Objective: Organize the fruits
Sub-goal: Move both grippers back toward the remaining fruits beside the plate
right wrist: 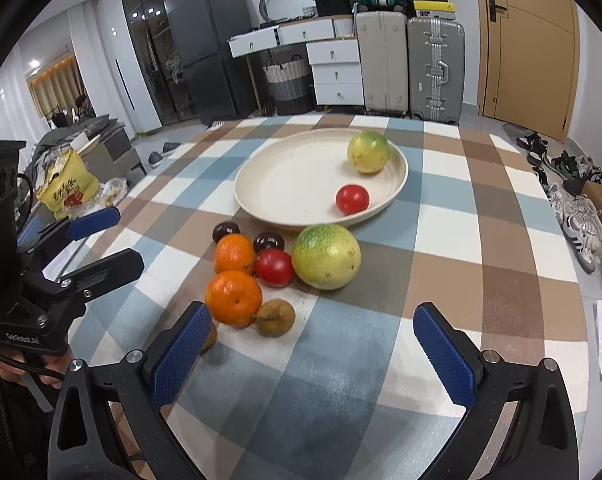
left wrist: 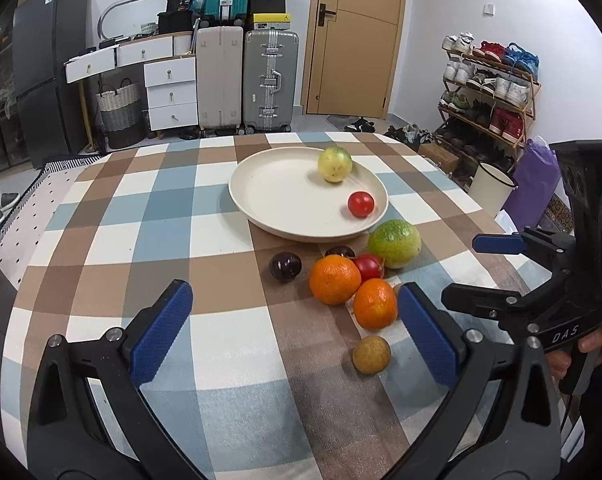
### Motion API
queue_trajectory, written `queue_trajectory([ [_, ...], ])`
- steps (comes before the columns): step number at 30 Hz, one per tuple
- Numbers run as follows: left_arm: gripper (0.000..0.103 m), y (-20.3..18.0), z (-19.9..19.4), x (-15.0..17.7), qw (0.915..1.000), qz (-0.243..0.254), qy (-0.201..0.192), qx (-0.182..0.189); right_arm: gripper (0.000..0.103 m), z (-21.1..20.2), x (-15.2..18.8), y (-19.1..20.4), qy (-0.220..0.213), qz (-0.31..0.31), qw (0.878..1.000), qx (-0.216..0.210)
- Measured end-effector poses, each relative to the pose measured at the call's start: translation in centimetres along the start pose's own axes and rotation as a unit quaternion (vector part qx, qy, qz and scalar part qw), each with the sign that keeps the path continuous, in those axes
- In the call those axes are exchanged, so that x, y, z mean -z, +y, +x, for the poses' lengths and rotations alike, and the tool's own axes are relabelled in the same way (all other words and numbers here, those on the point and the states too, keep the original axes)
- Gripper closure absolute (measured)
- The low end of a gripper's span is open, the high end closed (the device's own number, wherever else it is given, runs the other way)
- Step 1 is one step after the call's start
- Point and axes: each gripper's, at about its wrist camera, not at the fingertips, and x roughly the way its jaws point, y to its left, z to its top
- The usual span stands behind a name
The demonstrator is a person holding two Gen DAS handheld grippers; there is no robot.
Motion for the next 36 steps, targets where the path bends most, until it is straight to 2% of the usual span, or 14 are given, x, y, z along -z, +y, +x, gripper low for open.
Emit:
queue_trajectory([
  [6,0.001,-0.3,0.9,0.8,0.9999,-0.001,0.015,0.006,0.001,1.5,1.0,0.3,0.029,-0.016,0.999,0.017],
  [22,0.001,-1.3,3.2,2.5,0.9975,0.018,0.064,0.023,0.002,3.7,1.1,0.9,0.046,-0.042,0.998,0.022],
  [31,0.001,-1.7,4.6,3.1,0.9951,0.026,0.092,0.026,0.008,4.6,0.8,1.2,0.051,-0.054,0.997,0.019],
  [36,0.001,-1.7,5.1,3.2,0.9942,0.029,0.099,0.028,0.018,5.0,0.8,1.2,0.057,-0.058,0.997,0.019],
])
